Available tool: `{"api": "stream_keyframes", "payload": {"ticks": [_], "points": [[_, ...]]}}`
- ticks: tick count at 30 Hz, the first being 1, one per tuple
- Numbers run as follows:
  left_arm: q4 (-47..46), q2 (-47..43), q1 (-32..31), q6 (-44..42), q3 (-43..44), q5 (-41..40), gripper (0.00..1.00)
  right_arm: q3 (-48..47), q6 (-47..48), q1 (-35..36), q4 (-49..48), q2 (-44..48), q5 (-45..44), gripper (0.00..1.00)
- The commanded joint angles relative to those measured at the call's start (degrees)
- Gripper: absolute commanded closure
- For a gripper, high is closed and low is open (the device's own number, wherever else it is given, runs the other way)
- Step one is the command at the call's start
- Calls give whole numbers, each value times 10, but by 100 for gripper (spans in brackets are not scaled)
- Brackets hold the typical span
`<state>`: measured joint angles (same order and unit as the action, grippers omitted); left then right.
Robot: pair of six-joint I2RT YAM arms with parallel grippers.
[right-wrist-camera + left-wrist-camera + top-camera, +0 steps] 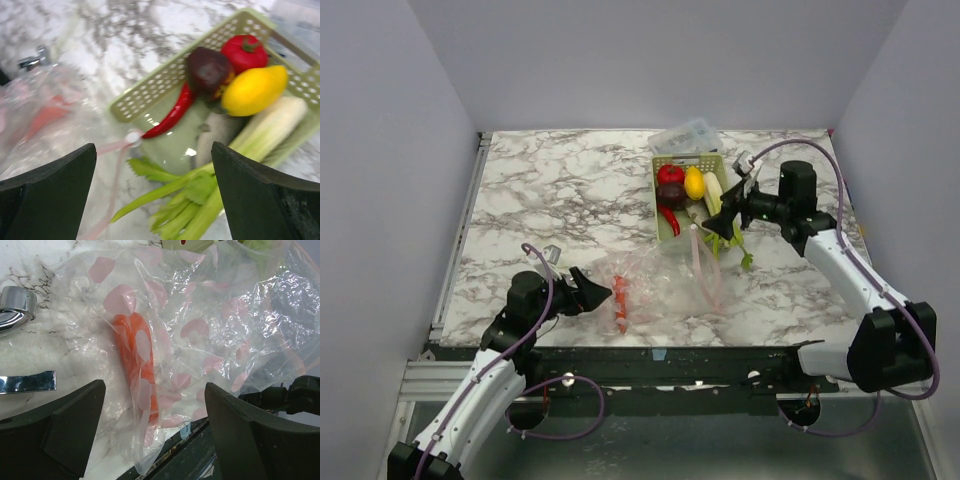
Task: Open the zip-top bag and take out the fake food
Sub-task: Place the fake fruit in the bin.
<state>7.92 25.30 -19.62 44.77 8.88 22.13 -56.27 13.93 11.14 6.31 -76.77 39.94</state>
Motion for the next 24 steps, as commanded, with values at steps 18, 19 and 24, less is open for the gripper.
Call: {"api": "stream_keyframes", "payload": {"ticks": [18,19,24], "points": [[-57,2,2,2,-33,57,17,144,208,-1,174,145,238,13],[-61,3,2,4,-36,58,17,150,209,-1,167,145,239,14],[-87,13,2,14,-51,63,17,187,228,-2,136,140,281,21]]}}
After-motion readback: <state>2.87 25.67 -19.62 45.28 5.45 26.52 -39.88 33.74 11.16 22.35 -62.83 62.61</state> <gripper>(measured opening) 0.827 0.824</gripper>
